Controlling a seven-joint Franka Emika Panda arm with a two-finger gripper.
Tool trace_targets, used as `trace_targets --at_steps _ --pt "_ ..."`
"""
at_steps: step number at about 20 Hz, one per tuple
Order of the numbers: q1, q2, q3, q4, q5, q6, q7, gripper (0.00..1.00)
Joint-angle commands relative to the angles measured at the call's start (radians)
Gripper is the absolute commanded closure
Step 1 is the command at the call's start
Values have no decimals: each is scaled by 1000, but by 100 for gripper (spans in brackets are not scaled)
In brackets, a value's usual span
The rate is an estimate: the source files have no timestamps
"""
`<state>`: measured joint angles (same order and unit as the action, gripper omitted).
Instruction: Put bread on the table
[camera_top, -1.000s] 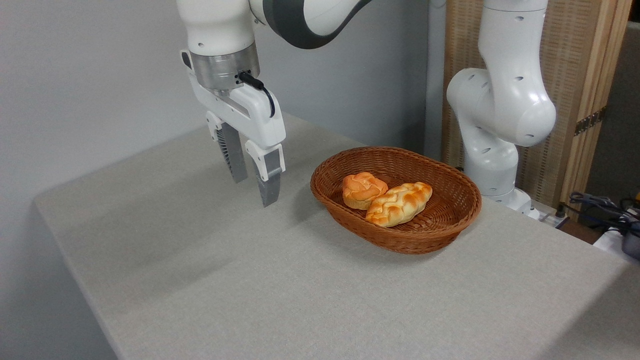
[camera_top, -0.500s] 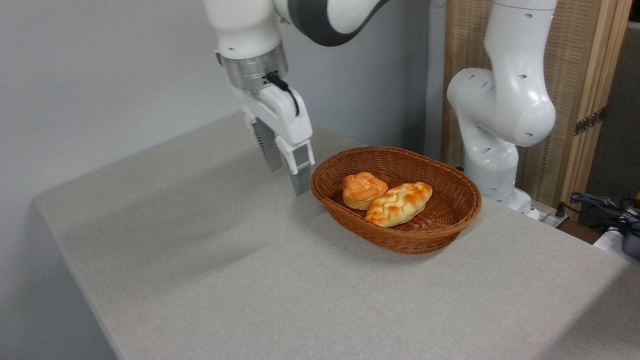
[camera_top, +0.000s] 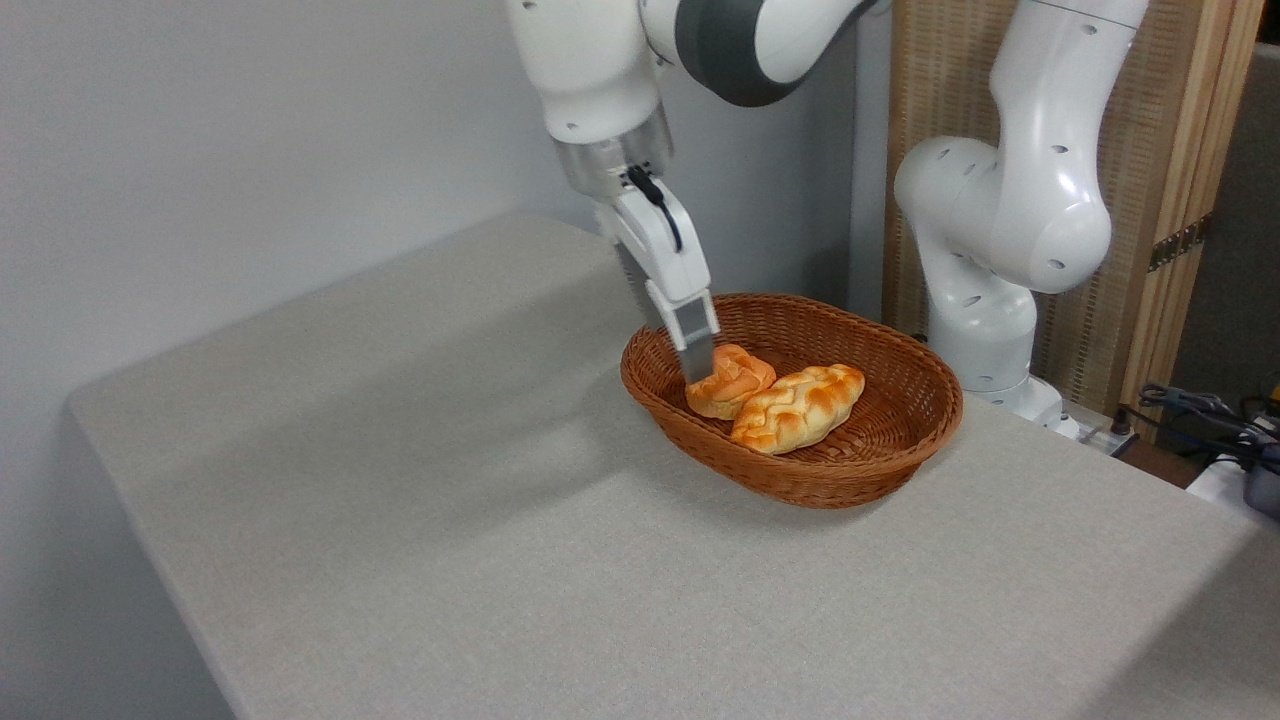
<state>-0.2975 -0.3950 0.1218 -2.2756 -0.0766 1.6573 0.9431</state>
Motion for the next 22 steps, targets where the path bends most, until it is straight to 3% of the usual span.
trace_targets --at_steps 1,4,11,22 --pt "-6 -39 4 -56 12 -47 92 0" --pt "-31 -27 4 -81 11 -47 181 0" --pt "-84 56 4 -82 9 -19 206 0" --pt "-86 105 4 -81 12 48 224 2"
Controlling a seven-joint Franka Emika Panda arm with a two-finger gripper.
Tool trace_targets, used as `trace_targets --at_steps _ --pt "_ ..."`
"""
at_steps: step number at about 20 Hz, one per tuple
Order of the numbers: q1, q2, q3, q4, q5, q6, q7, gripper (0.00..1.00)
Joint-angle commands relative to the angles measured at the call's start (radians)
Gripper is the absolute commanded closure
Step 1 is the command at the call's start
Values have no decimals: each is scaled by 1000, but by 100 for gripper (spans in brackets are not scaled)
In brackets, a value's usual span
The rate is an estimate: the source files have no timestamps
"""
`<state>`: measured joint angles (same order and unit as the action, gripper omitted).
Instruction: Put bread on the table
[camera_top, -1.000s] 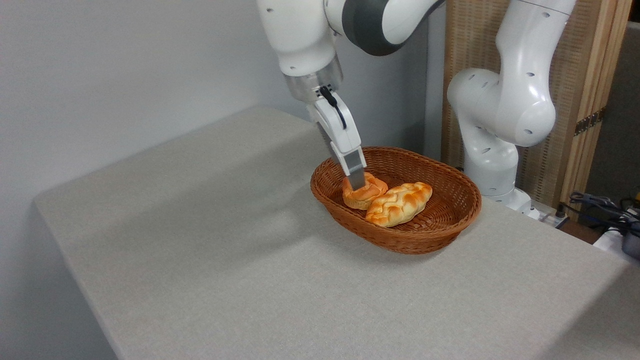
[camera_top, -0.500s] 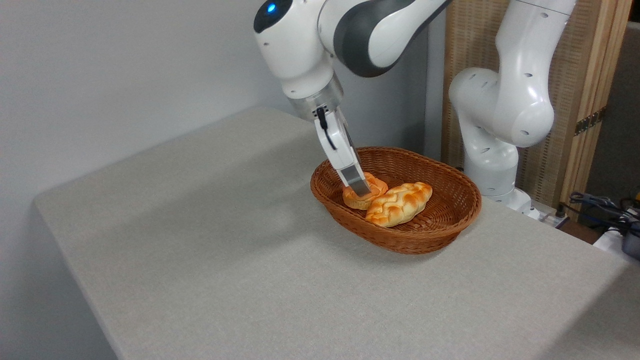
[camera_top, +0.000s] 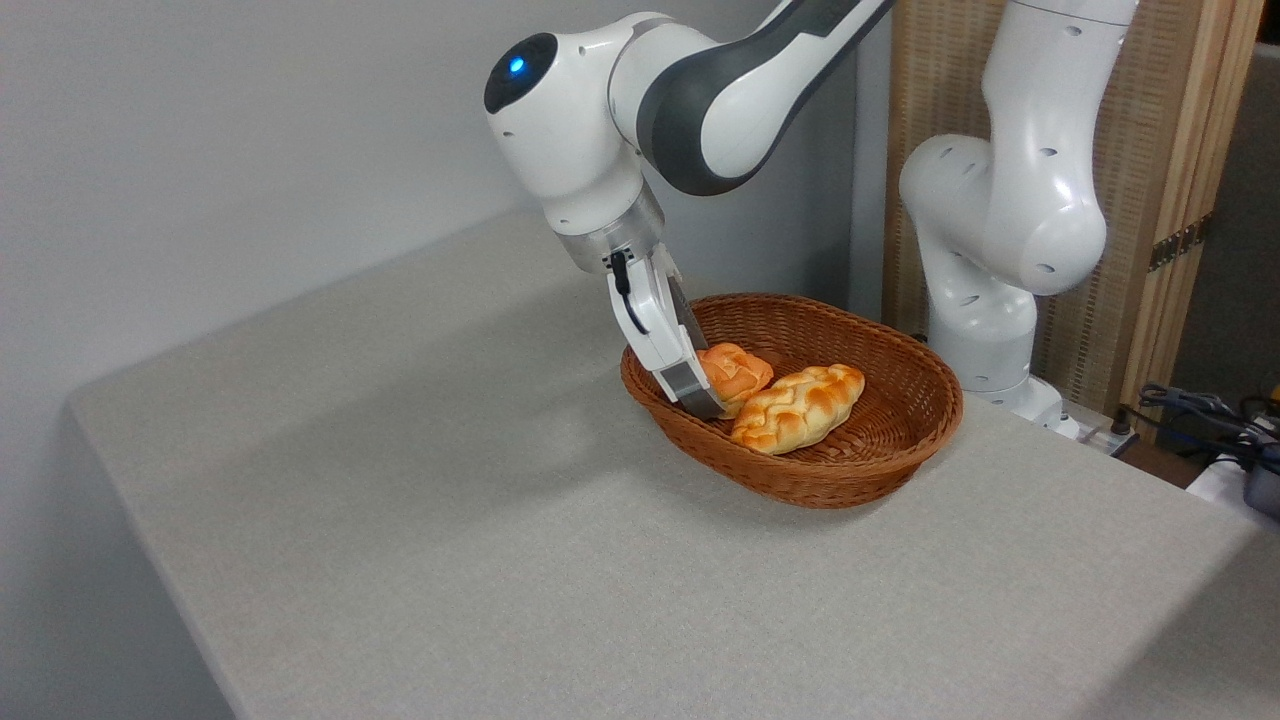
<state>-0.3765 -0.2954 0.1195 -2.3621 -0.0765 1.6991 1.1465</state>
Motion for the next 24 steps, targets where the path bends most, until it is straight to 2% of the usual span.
trace_targets --at_steps 1,4,5,15,19,24 --pt "-7 9 6 6 12 7 22 11" --pt "-7 9 6 7 11 7 29 38" --pt "-7 10 6 9 11 7 29 42" --pt "-10 1 11 37 11 -15 29 40" --pt "-9 -8 22 138 8 -91 30 38" --pt "-7 8 94 280 -3 -101 50 37"
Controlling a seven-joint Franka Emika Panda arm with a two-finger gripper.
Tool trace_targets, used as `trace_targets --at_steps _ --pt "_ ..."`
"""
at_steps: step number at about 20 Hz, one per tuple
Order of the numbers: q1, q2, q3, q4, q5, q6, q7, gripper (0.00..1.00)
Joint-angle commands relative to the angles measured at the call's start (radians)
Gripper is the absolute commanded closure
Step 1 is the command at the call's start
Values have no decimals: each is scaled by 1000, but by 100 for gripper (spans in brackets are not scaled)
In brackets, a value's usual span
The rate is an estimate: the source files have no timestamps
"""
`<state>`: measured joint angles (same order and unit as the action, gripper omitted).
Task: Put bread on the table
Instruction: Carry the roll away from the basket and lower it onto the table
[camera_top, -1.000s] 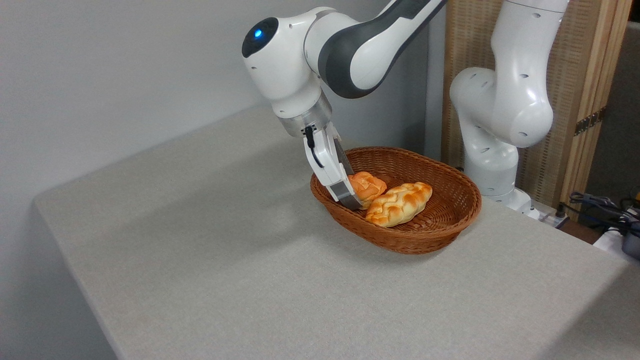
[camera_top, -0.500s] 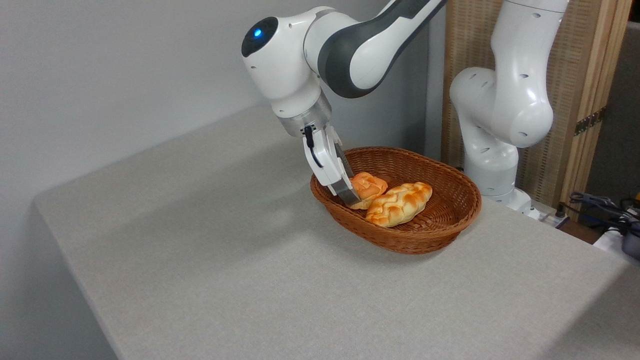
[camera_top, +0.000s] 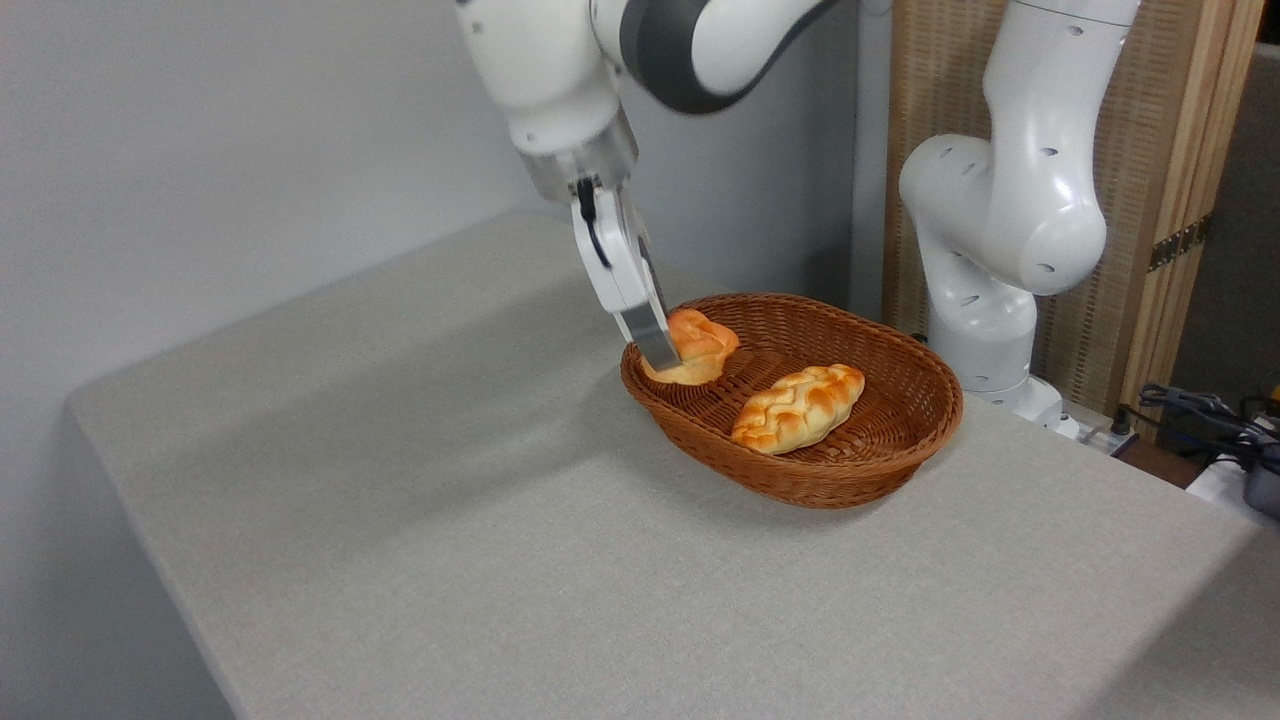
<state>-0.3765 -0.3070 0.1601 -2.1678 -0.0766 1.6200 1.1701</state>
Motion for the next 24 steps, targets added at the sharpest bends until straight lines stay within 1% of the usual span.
trace_targets --at_steps 1,3,4,6,7,8,9,12,13,14,16,21,23,24 --pt "-5 58 55 124 -2 -16 42 35" --pt "1 152 61 218 -3 12 65 35" --pt "1 184 75 256 -6 35 65 35" --pt "1 226 85 289 -31 107 65 33" --pt "1 247 84 299 -37 141 62 25" --pt "1 275 79 312 -35 161 57 3" --pt "-1 308 75 330 -35 181 54 0" --pt "-10 362 67 347 -37 213 59 0" --pt "-13 380 58 347 -37 213 59 0" --pt "-13 400 32 349 -37 213 57 0" --pt "-13 422 21 349 -32 216 57 0" --pt "-12 410 19 355 -34 215 51 0" --pt "-1 369 30 378 -34 212 37 0" --pt "1 349 38 382 -32 212 11 0"
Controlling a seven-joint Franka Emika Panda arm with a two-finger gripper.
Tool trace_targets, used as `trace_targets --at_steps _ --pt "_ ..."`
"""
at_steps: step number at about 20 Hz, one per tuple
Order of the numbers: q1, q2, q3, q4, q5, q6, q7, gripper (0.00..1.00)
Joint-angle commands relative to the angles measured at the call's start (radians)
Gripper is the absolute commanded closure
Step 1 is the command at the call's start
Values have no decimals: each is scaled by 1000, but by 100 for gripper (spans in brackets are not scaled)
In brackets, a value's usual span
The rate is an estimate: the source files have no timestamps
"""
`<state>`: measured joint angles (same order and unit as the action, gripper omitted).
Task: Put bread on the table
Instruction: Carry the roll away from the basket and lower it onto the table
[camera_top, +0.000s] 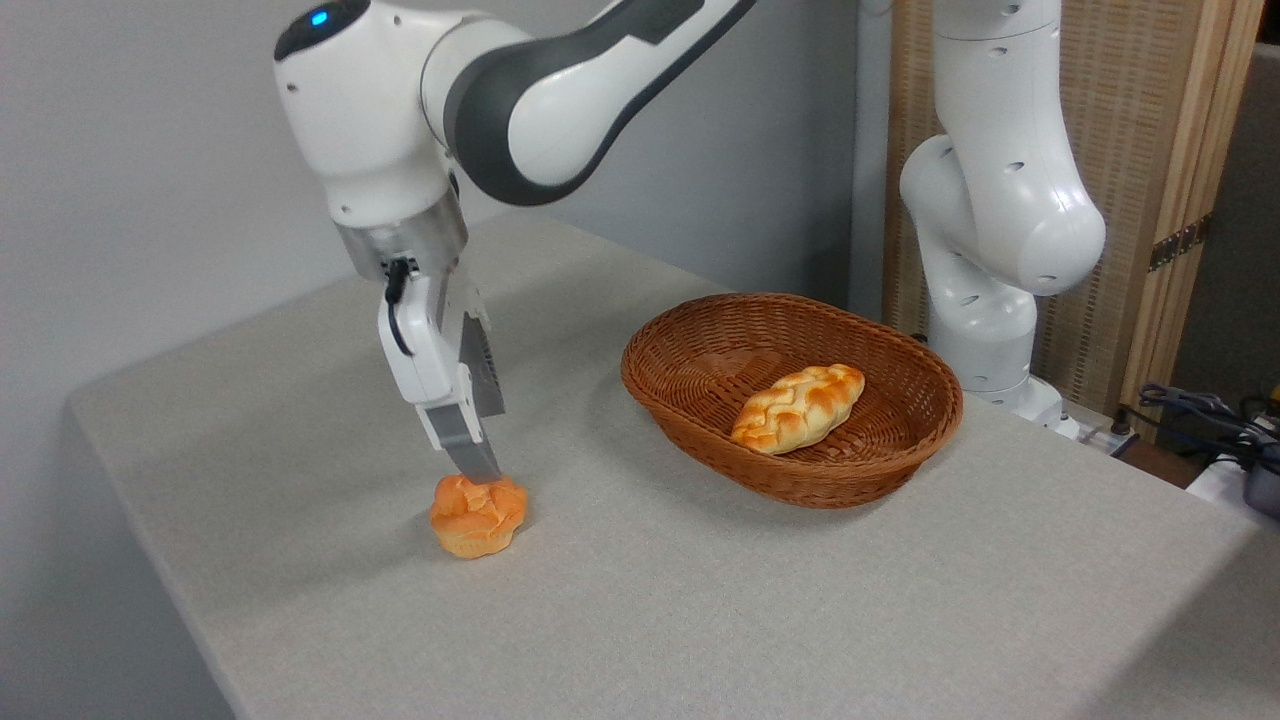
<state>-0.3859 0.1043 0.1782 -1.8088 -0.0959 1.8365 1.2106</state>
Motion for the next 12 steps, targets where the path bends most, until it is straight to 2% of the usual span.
trace_targets --at_steps 1,5,7,10,12 --pt "10 -83 29 37 -10 -3 -80 0" --pt "12 -95 49 75 4 -6 -351 0" --pt "12 -101 52 74 37 -17 -484 0" --pt "12 -100 52 75 48 -17 -612 0" --pt "13 -100 60 75 50 -17 -617 0"
